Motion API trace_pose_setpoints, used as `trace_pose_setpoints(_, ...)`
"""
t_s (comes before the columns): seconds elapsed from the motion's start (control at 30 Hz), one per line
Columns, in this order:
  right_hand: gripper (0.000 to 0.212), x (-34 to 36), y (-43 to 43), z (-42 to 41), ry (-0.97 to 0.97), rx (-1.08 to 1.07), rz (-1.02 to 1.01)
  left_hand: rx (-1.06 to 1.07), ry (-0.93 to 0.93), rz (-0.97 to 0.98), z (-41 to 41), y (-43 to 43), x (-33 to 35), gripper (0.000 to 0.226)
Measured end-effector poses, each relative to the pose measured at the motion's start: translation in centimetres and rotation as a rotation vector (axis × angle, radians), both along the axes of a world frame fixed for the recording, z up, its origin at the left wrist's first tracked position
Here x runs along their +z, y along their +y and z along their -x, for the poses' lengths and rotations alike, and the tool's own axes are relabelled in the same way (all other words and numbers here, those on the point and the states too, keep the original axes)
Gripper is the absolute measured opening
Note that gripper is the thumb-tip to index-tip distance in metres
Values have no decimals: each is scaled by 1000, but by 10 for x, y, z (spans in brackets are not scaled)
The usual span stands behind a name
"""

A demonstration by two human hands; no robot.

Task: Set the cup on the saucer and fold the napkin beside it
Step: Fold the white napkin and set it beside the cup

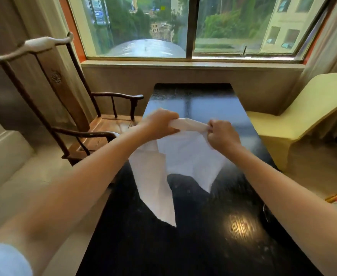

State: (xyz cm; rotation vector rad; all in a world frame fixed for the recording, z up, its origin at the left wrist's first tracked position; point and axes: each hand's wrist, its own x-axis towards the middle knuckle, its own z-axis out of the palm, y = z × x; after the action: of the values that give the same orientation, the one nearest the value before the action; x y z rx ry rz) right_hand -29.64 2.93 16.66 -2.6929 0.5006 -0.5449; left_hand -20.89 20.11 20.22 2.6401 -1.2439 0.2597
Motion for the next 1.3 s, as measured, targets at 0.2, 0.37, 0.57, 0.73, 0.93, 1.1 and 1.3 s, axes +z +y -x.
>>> trace_pose_setpoints(0.2,23,-4,-27,11,17,51,-107,18,204,-91,-8,38,-43,17)
trace_pose_setpoints(0.37,51,-18,-40,28,196,238,31,170,395,144,-13,62,-76,17)
trace_pose_setpoints(0.57,31,-18,-70,24,-22,366,49,201,138,334,-11,64,-85,24)
trace_pose_setpoints(0.73,22,-6,-91,26,-64,343,104,-81,103,216,-7,72,-66,23)
trace_pose_setpoints(0.93,20,6,-109,24,358,220,-211,163,469,-293,-22,81,-44,20)
trace_pose_setpoints(1.1,15,19,-125,9,552,184,-436,294,528,-292,-46,83,-20,22)
trace_pose_setpoints(1.3,18,42,-136,-11,525,156,-460,326,485,-208,-68,69,11,21)
